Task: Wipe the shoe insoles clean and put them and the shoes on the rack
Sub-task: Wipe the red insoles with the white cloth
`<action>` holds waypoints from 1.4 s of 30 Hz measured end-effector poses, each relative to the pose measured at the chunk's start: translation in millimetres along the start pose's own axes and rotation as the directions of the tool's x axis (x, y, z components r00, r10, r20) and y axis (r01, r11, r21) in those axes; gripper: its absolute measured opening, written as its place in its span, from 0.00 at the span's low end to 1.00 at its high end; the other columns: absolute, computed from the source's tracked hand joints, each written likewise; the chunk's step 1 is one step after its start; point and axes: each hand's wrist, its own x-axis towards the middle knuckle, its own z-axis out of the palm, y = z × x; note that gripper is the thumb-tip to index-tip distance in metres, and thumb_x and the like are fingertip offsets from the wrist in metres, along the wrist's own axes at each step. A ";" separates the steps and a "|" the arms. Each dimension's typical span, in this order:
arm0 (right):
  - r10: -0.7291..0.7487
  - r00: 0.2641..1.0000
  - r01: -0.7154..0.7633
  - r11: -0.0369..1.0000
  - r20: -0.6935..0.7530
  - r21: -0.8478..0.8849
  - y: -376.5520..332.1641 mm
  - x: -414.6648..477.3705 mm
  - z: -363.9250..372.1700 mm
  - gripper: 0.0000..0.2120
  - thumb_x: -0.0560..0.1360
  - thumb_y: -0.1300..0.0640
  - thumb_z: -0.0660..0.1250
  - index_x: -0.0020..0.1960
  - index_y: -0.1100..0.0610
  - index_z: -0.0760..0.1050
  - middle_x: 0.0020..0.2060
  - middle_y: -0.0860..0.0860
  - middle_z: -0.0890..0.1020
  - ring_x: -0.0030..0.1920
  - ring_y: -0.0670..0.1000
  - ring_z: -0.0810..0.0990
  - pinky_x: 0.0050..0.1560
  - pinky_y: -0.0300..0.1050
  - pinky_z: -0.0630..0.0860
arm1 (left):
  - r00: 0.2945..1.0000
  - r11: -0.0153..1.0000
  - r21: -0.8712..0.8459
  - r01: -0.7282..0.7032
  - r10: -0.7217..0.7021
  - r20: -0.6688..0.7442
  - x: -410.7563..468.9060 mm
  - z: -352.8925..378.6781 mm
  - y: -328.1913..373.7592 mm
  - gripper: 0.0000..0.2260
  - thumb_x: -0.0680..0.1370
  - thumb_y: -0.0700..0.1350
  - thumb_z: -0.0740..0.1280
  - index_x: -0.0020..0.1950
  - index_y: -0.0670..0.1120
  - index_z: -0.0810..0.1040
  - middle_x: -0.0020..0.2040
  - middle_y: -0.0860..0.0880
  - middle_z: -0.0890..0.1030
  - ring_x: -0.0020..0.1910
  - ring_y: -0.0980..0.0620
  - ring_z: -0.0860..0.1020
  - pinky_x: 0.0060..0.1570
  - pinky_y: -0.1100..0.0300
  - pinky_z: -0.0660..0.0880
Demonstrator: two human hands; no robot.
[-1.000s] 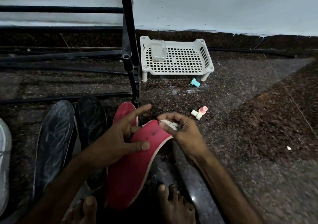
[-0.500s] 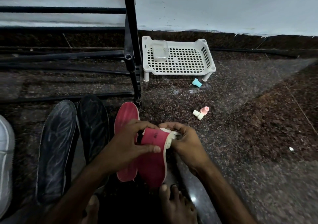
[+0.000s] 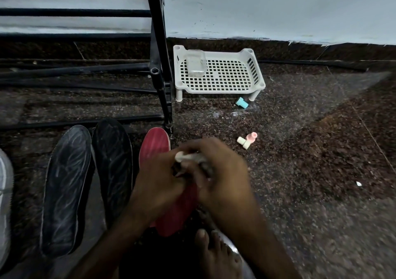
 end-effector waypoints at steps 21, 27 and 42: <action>0.204 0.978 -0.203 0.979 -0.048 0.024 20.2 -2.3 7.4 0.05 0.73 0.61 0.73 0.45 0.52 0.84 0.42 0.44 0.82 0.44 0.42 0.80 0.47 0.35 0.75 | 0.989 0.995 0.085 0.045 -0.032 -0.147 -14.8 3.5 -9.0 0.07 0.72 0.52 0.73 0.49 0.59 0.80 0.41 0.65 0.81 0.41 0.66 0.79 0.40 0.60 0.75; 0.357 0.926 -0.355 0.934 -0.123 0.040 47.6 1.9 -10.8 0.04 0.72 0.60 0.75 0.44 0.51 0.85 0.42 0.43 0.84 0.43 0.41 0.81 0.48 0.42 0.78 | 0.992 0.997 0.069 0.022 -0.013 -0.129 -10.9 2.0 -8.1 0.08 0.72 0.50 0.75 0.42 0.52 0.77 0.36 0.58 0.78 0.37 0.60 0.78 0.38 0.54 0.76; 0.060 0.995 -0.058 0.998 -0.081 0.019 37.7 -6.4 -7.0 0.05 0.75 0.61 0.73 0.49 0.54 0.84 0.45 0.47 0.81 0.48 0.45 0.80 0.49 0.41 0.77 | 0.944 0.753 -0.573 0.323 -0.213 0.252 -9.7 6.5 -10.0 0.41 0.67 0.35 0.74 0.75 0.59 0.63 0.57 0.57 0.83 0.57 0.56 0.81 0.49 0.64 0.78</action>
